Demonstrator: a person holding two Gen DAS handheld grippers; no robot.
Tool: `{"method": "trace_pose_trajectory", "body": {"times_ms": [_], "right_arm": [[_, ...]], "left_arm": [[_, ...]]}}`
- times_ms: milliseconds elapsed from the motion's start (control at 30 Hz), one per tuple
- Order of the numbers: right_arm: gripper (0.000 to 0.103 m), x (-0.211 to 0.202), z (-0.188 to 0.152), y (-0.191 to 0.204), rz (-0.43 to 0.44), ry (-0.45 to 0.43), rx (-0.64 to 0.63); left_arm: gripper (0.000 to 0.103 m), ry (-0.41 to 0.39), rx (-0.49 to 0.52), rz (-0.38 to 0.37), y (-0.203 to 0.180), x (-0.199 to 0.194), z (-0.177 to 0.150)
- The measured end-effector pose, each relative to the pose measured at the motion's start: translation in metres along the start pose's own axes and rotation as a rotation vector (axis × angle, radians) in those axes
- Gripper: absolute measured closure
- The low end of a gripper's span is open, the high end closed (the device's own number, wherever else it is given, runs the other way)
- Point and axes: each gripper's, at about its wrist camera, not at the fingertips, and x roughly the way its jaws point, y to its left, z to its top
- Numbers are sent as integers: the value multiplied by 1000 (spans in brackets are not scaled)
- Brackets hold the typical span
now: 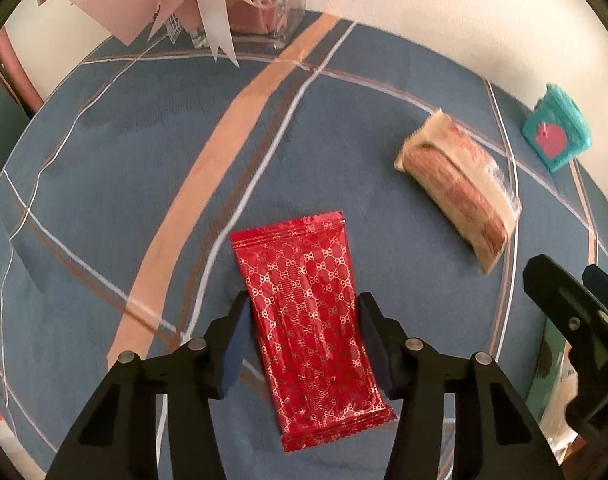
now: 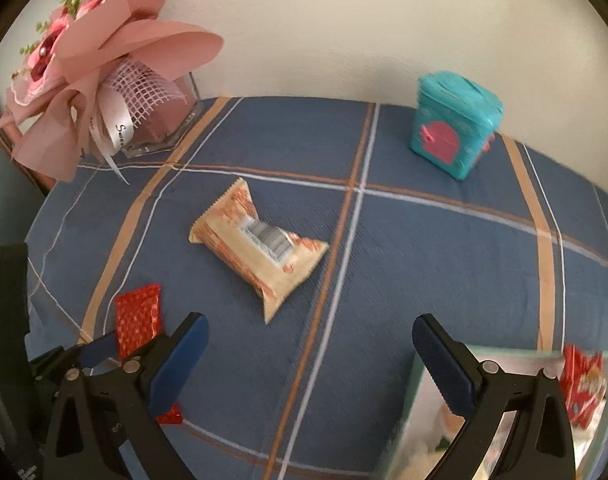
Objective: Organize snacks
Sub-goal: 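Grasp the long red bar with the left tool while the right grasps the tan bread packet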
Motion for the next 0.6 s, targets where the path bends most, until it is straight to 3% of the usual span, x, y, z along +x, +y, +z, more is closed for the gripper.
{"method": "trace_pose_trajectory", "body": {"times_ms": [333, 600], "right_arm": [[2, 34, 34, 43, -77, 51, -204], [25, 63, 42, 59, -118, 100, -251]], "left_arm": [[50, -59, -4, -9, 19, -9, 8], [50, -71, -9, -9, 34, -6, 16]]}}
